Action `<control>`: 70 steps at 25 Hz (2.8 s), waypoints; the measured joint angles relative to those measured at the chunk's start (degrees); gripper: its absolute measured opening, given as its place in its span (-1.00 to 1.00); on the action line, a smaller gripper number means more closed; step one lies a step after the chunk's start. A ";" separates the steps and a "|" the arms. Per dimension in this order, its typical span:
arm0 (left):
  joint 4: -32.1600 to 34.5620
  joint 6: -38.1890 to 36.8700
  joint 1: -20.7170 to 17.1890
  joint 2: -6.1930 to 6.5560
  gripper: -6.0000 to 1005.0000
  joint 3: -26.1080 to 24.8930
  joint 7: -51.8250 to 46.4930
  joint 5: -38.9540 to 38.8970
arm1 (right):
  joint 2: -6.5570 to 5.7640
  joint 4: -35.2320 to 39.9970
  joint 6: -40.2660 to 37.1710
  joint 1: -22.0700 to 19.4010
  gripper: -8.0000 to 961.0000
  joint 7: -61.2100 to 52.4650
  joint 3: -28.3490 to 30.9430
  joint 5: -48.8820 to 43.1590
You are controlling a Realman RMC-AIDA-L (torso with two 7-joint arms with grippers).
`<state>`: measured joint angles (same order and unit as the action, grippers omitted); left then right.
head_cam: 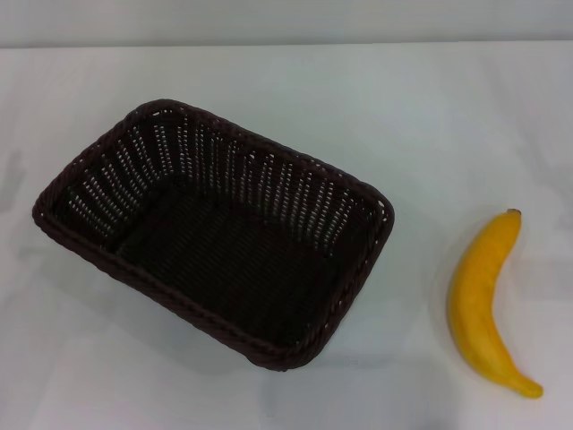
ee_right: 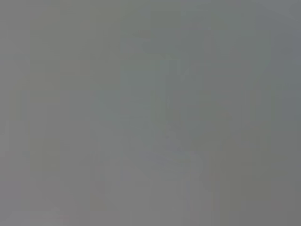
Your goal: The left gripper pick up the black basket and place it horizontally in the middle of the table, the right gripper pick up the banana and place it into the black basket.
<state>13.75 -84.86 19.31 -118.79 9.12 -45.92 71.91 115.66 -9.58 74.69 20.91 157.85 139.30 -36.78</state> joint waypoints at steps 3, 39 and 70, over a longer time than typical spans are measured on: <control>-0.04 -0.21 -0.15 0.00 0.54 0.23 -0.48 -0.26 | 0.06 0.00 0.29 -0.19 0.79 -0.24 0.00 0.00; 39.87 1.84 12.01 22.36 0.48 33.27 -93.29 46.26 | -0.17 0.05 -4.19 1.77 0.79 -2.53 0.00 0.18; 32.37 -3.40 23.67 14.69 0.36 43.49 -90.99 66.84 | 0.18 0.18 -3.88 2.81 0.79 -2.99 0.01 0.39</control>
<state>46.12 -88.26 42.98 -104.10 52.61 -136.91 138.75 115.84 -9.40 70.80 23.72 154.86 139.31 -36.39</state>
